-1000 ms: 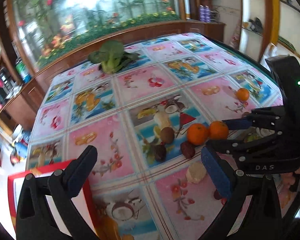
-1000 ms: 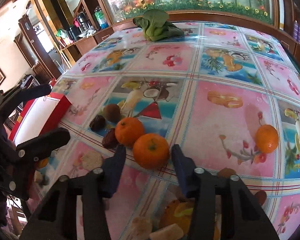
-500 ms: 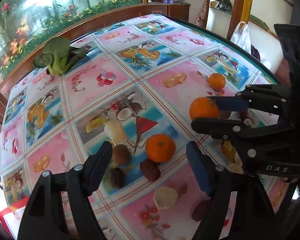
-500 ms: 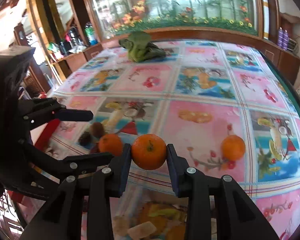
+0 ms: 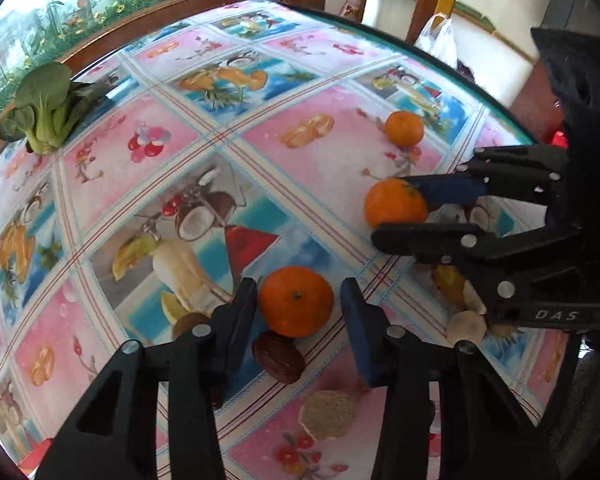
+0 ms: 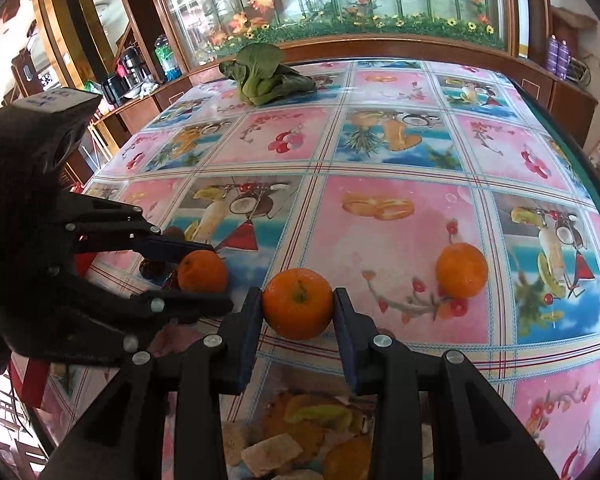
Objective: Organize fruits
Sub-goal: 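Grasp a mandarin orange with the right tool while the left tool grasps another orange, then lower both oranges onto the red-rimmed tray and open both tools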
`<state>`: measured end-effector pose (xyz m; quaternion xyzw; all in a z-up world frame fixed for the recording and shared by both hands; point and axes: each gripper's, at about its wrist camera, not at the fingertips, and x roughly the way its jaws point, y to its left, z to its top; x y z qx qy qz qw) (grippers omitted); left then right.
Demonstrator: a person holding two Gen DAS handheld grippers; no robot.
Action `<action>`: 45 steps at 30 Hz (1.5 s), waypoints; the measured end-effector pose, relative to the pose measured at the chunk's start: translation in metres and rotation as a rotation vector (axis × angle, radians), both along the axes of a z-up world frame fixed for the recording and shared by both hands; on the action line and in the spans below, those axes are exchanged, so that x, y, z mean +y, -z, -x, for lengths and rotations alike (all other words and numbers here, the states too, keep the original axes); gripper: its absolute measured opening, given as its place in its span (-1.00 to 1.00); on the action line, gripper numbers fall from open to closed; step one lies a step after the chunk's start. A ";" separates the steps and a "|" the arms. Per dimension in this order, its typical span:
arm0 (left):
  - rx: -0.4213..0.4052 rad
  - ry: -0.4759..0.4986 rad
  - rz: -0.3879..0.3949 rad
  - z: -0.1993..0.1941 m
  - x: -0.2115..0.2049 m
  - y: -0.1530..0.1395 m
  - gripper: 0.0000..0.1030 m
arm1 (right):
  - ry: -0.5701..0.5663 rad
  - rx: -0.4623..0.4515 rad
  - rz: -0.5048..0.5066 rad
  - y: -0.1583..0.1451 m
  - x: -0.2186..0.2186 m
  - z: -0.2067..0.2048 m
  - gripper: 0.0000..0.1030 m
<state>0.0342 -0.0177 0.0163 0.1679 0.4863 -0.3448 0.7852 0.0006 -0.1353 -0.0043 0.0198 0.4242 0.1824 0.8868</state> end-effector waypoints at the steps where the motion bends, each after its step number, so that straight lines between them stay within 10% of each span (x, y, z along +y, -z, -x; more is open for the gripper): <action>1: 0.003 -0.009 0.005 -0.002 0.001 0.000 -0.27 | -0.001 0.010 -0.002 0.001 0.000 -0.001 -0.33; 10: -0.041 -0.136 0.056 0.012 0.018 -0.022 -0.31 | -0.012 -0.070 -0.078 -0.012 0.001 0.008 -0.33; 20: -0.332 -0.635 0.103 0.144 0.151 -0.112 -0.31 | -0.219 -0.086 -0.189 -0.050 0.097 0.056 -0.33; 29: -0.213 -0.963 0.005 0.205 0.259 -0.049 -0.30 | -0.478 -0.018 -0.109 -0.034 0.250 0.090 -0.33; 39: -0.167 -1.072 -0.070 0.204 0.276 -0.014 -0.28 | -0.486 0.065 0.042 0.004 0.287 0.097 -0.24; 42: -0.182 -1.109 -0.093 0.209 0.277 -0.017 0.39 | -0.486 0.051 0.030 -0.004 0.275 0.106 -0.20; 45: -0.256 -1.106 -0.080 0.221 0.271 -0.034 0.45 | -0.468 -0.021 0.009 -0.020 0.249 0.113 -0.04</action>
